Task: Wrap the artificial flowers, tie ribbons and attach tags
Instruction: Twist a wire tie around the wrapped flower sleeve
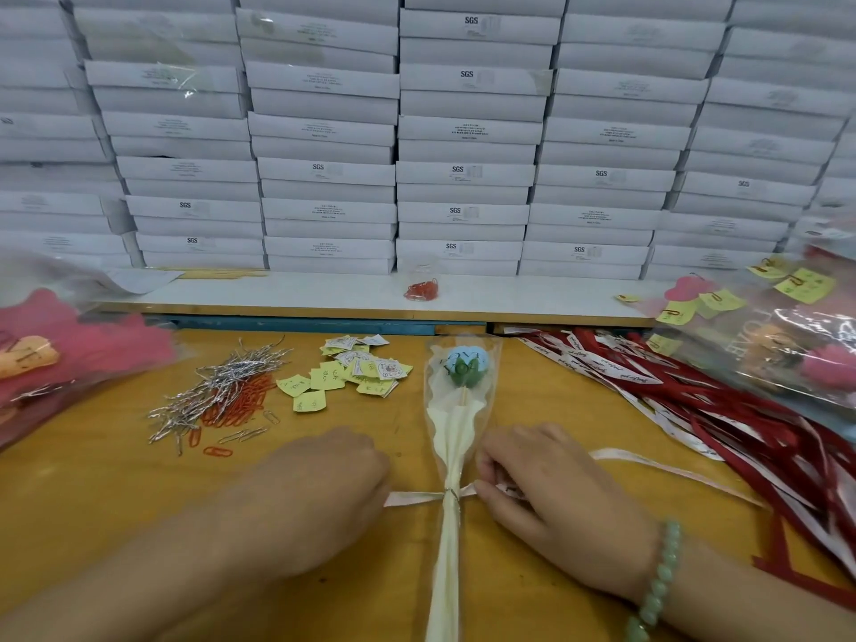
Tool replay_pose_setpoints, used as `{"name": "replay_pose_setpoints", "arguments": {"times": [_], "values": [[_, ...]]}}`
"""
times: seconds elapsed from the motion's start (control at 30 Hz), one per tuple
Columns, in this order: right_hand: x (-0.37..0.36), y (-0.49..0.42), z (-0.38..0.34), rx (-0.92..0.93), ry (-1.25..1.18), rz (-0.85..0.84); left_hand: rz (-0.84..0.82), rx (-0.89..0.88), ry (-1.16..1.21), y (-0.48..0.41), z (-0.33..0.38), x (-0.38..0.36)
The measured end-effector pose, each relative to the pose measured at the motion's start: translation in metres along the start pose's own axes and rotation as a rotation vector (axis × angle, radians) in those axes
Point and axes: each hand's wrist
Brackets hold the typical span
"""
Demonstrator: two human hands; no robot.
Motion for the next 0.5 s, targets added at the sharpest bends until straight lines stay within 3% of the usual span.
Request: {"name": "replay_pose_setpoints", "arguments": {"times": [0.07, 0.13, 0.23, 0.4, 0.5], "values": [[0.000, 0.000, 0.000, -0.021, -0.042, 0.005, 0.005, 0.083, 0.347, -0.003, -0.006, 0.007], [0.000, 0.000, 0.000, -0.047, -0.098, 0.008, -0.001, 0.131, 0.841, -0.006, -0.008, 0.009], [-0.002, 0.001, 0.002, -0.088, -0.150, 0.024, -0.108, 0.091, 1.466, -0.010, -0.002, 0.003], [-0.004, 0.001, 0.003, -0.105, -0.303, 0.105, -0.096, 0.058, 1.884, -0.016, 0.013, -0.006], [-0.003, 0.000, 0.003, -0.175, -0.507, 0.192, -0.043, 0.109, 1.964, -0.023, 0.013, -0.013]]}}
Point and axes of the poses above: each hand's wrist, its own y-axis away from the middle knuckle, its own x-axis out of the back of the hand, z = x × y, and after that the axes turned 12 degrees about z, right-handed
